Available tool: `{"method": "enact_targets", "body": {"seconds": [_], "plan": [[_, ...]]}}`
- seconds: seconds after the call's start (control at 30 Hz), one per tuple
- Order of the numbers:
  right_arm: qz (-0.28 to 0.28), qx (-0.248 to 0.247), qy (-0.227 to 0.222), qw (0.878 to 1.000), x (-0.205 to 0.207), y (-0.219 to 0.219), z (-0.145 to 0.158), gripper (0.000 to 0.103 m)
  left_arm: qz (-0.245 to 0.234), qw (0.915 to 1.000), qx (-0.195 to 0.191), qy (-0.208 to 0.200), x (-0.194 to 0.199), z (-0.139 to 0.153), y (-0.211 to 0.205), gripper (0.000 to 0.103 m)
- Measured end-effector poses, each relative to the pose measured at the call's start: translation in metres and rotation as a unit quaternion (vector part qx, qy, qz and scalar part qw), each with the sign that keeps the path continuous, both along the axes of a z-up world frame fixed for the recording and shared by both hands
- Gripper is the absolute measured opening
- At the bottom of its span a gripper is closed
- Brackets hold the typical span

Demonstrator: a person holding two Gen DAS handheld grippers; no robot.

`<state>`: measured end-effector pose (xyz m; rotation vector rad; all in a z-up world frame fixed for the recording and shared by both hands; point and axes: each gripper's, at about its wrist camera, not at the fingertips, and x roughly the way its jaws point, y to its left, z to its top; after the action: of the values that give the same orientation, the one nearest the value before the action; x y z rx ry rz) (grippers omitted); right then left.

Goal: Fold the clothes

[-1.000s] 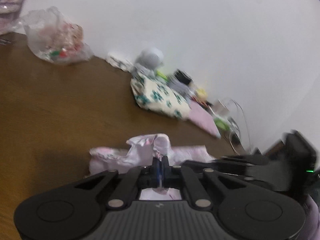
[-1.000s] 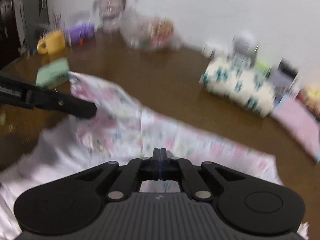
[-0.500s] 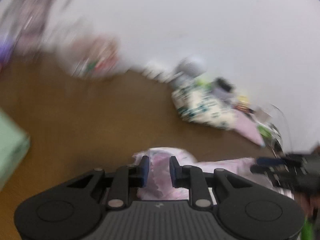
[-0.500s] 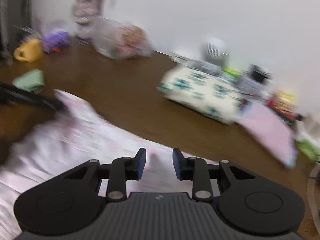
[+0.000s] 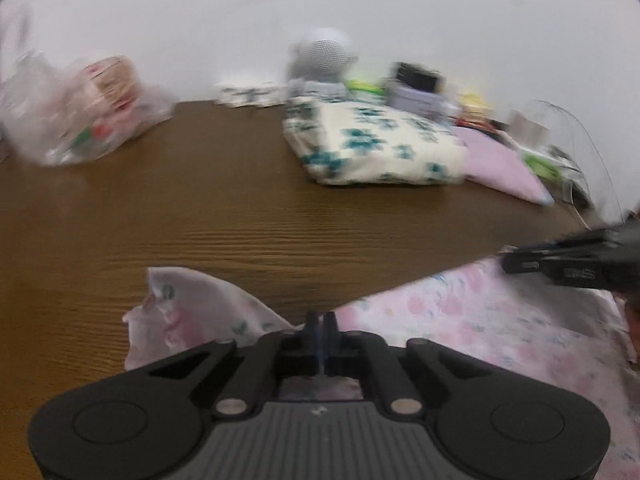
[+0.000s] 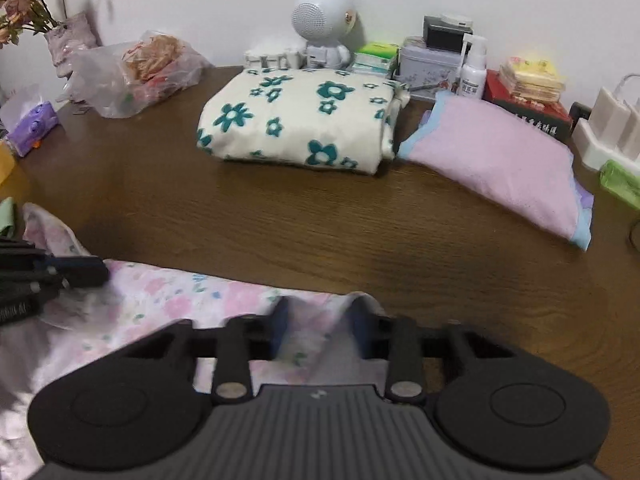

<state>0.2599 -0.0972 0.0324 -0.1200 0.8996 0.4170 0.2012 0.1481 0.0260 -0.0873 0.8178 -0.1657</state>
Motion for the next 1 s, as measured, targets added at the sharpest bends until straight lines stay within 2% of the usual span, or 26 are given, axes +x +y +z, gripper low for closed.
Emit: {"method": "enact_targets", "body": {"seconds": [0.07, 0.13, 0.2, 0.27, 0.33, 0.37, 0.4, 0.43, 0.47, 0.5, 0.57, 0.63, 0.7, 0.8, 0.93, 1.0], "plan": [[-0.009, 0.004, -0.005, 1.000, 0.001, -0.003, -0.001, 0.001, -0.002, 0.9999, -0.011, -0.008, 0.001, -0.002, 0.006, 0.000], [-0.016, -0.005, -0.011, 1.000, 0.001, -0.004, 0.000, 0.002, -0.001, 0.9999, -0.005, -0.012, 0.001, -0.002, 0.003, 0.000], [-0.025, -0.048, -0.029, 0.998, -0.002, -0.001, 0.000, 0.002, 0.007, 0.9996, 0.015, -0.024, 0.003, -0.002, -0.001, 0.002], [-0.042, -0.089, -0.049, 0.994, -0.013, -0.001, 0.006, 0.003, 0.025, 0.9994, 0.018, -0.017, 0.002, 0.002, 0.001, 0.003], [-0.035, -0.083, -0.076, 0.993, -0.044, -0.005, 0.026, 0.005, 0.024, 0.9996, -0.010, -0.011, -0.009, 0.016, 0.006, 0.015], [-0.028, -0.074, -0.090, 0.993, -0.063, -0.007, 0.039, 0.007, 0.008, 0.9993, -0.033, -0.018, -0.023, 0.031, 0.008, 0.020], [-0.017, -0.065, -0.103, 0.992, -0.084, -0.008, 0.050, 0.012, -0.008, 0.9984, -0.049, -0.028, -0.036, 0.043, 0.008, 0.031], [0.001, -0.055, -0.112, 0.992, -0.111, -0.008, 0.061, 0.022, -0.019, 0.9970, -0.058, -0.048, -0.055, 0.058, 0.007, 0.042], [0.027, -0.044, -0.118, 0.992, -0.140, -0.007, 0.069, 0.029, -0.029, 0.9951, -0.066, -0.068, -0.075, 0.073, 0.006, 0.046], [0.053, -0.036, -0.122, 0.990, -0.169, -0.007, 0.074, 0.039, -0.047, 0.9924, -0.068, -0.092, -0.099, 0.089, 0.004, 0.052], [0.098, -0.021, -0.130, 0.986, -0.227, -0.009, 0.077, 0.044, -0.076, 0.9877, -0.057, -0.124, -0.143, 0.107, -0.001, 0.061], [0.111, -0.006, -0.134, 0.985, -0.272, -0.015, 0.073, 0.051, -0.095, 0.9833, -0.036, -0.151, -0.188, 0.119, -0.006, 0.071], [0.106, 0.017, -0.131, 0.986, -0.303, -0.024, 0.064, 0.057, -0.102, 0.9798, -0.013, -0.171, -0.229, 0.123, -0.009, 0.071], [0.082, 0.046, -0.116, 0.989, -0.331, -0.038, 0.041, 0.057, -0.117, 0.9756, 0.009, -0.186, -0.287, 0.120, -0.007, 0.071], [0.068, 0.042, -0.105, 0.991, -0.350, -0.053, 0.014, 0.057, -0.148, 0.9734, 0.030, -0.172, -0.342, 0.097, -0.005, 0.075], [0.060, 0.038, -0.105, 0.992, -0.353, -0.057, 0.007, 0.057, -0.148, 0.9729, 0.049, -0.171, -0.366, 0.079, -0.007, 0.076]]}}
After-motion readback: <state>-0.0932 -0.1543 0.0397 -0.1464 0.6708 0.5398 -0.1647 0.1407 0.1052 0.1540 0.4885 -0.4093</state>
